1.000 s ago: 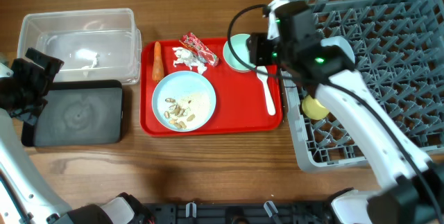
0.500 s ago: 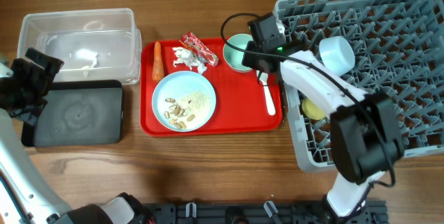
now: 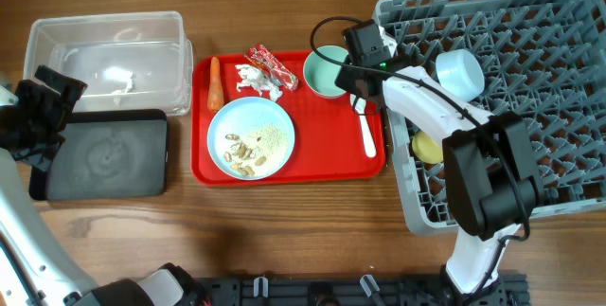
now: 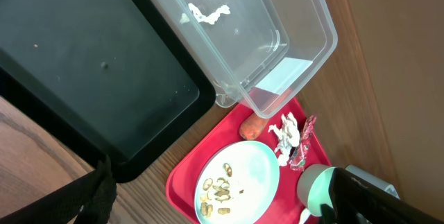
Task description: Sort waste into correct bins and load items into the dishwasher rack
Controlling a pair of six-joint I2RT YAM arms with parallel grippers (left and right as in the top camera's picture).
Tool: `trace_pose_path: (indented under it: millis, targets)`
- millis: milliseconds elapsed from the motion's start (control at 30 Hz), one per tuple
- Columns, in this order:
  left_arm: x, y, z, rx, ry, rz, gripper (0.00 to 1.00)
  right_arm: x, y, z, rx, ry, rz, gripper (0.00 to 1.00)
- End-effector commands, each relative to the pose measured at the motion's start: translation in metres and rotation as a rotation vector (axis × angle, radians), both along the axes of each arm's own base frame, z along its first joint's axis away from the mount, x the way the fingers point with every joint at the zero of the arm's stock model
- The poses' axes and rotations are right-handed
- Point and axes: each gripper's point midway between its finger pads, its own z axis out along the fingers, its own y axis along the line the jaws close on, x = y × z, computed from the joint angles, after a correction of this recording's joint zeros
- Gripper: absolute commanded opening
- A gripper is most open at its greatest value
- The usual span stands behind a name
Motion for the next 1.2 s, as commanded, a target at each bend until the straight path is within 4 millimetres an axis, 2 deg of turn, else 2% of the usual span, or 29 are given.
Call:
trace_pose_path:
  millis: [0, 100, 167, 200, 267, 333, 367, 400, 467, 533, 567, 600, 700, 800, 967, 1167]
  targets:
    - [-0.002, 0.003, 0.001, 0.011, -0.001, 0.011, 1.0, 0.001, 0.011, 0.016, 0.038, -0.026, 0.069, 0.04]
    - [-0.002, 0.003, 0.001, 0.011, -0.001, 0.011, 1.0, 0.003, 0.017, 0.058, 0.05, -0.115, 0.153, 0.04]
    - [-0.002, 0.003, 0.001, 0.011, -0.001, 0.011, 1.0, 0.0, 0.016, 0.096, 0.05, -0.191, 0.195, 0.04]
    - [-0.002, 0.003, 0.001, 0.011, -0.001, 0.011, 1.0, -0.003, 0.014, 0.123, 0.037, -0.25, 0.226, 0.04]
    - [-0.001, 0.002, 0.001, 0.011, -0.001, 0.01, 1.0, -0.008, 0.001, 0.163, -0.02, -0.344, 0.24, 0.04]
    - [-0.001, 0.002, 0.001, 0.011, -0.001, 0.01, 1.0, -0.014, -0.026, 0.198, -0.136, -0.427, 0.192, 0.04]
    - [-0.002, 0.002, 0.001, 0.011, -0.001, 0.01, 1.0, -0.019, -0.054, 0.22, -0.254, -0.473, 0.116, 0.04]
    - [-0.002, 0.002, 0.001, 0.011, -0.001, 0.01, 1.0, -0.024, -0.073, 0.233, -0.34, -0.496, 0.064, 0.04]
    - [-0.001, 0.002, 0.001, 0.011, -0.001, 0.01, 1.0, -0.037, -0.124, 0.261, -0.605, -0.518, -0.075, 0.04]
    - [-0.002, 0.003, 0.001, 0.011, -0.001, 0.011, 1.0, -0.051, -0.162, 0.28, -0.848, -0.484, -0.183, 0.04]
    - [-0.002, 0.002, 0.001, 0.01, -0.001, 0.01, 1.0, -0.065, -0.196, 0.293, -1.057, -0.413, -0.287, 0.04]
    - [-0.002, 0.003, 0.001, 0.011, -0.001, 0.011, 1.0, -0.075, -0.218, 0.301, -1.18, -0.353, -0.364, 0.04]
    - [-0.001, 0.002, 0.001, 0.011, -0.001, 0.01, 1.0, -0.088, -0.254, 0.307, -1.356, -0.23, -0.507, 0.04]
    - [-0.001, 0.002, 0.001, 0.011, -0.001, 0.01, 1.0, -0.081, -0.279, 0.293, -1.447, -0.084, -0.506, 0.04]
    - [-0.001, 0.002, 0.001, 0.011, -0.001, 0.01, 1.0, -0.068, -0.305, 0.271, -1.518, 0.073, -0.478, 0.04]
    - [-0.001, 0.002, 0.001, 0.011, -0.001, 0.01, 1.0, -0.05, -0.31, 0.248, -1.544, 0.138, -0.437, 0.04]
